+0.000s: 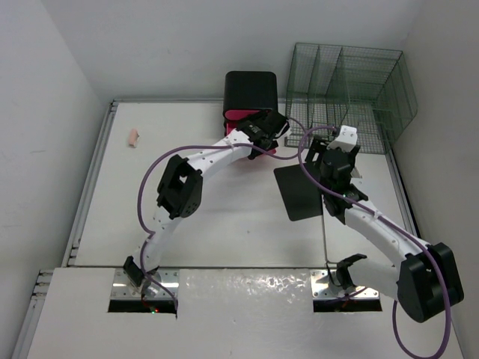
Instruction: Organize the desk
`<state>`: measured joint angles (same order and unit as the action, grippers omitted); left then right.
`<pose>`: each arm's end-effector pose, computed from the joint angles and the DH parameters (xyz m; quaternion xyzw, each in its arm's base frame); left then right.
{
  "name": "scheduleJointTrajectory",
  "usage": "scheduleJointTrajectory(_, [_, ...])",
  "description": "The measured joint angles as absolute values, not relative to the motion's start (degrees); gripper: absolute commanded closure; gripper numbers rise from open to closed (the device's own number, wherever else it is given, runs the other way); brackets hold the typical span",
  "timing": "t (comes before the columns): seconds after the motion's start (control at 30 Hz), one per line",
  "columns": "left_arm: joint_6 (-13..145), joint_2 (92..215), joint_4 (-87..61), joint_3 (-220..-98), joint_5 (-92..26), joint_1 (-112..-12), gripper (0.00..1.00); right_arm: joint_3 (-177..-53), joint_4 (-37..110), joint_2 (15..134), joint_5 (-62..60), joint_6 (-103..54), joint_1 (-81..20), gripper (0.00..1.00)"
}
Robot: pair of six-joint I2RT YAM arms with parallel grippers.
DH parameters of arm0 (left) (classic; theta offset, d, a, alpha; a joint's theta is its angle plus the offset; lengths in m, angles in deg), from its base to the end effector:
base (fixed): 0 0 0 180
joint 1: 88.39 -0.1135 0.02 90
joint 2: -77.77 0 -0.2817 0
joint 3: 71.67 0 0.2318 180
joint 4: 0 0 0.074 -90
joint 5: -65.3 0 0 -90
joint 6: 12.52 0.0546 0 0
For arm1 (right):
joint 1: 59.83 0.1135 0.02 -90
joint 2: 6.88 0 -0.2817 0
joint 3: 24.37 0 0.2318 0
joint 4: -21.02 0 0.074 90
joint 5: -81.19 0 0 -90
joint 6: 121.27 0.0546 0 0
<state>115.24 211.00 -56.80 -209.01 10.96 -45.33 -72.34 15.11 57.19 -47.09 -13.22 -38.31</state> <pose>0.3987 -0.3290 0.2412 0.5101 0.7503 0.2757 0.3176 0.2306 0.0546 0.2819 0.1883 0.7307 -0.0315 0.6554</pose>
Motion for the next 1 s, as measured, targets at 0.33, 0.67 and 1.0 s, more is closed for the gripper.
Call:
scheduleJointTrajectory(0.33, [114.2,210.6,-56.6,-209.0,9.5,-45.4,0.17,-72.4,15.8,57.3,-44.5,-13.2,-38.3,0.21])
scheduleJointTrajectory(0.67, [110.6,204.5,-58.5,-209.0,5.7,-46.2,0.16,-85.6,21.6,69.5,-35.1,-14.7,-38.7,0.59])
scheduleJointTrajectory(1.0, [104.9,196.4,-62.0,-208.5,-3.2,-52.6,0.15,-102.9,26.8,88.7,-26.0,-13.5,-39.3,1.00])
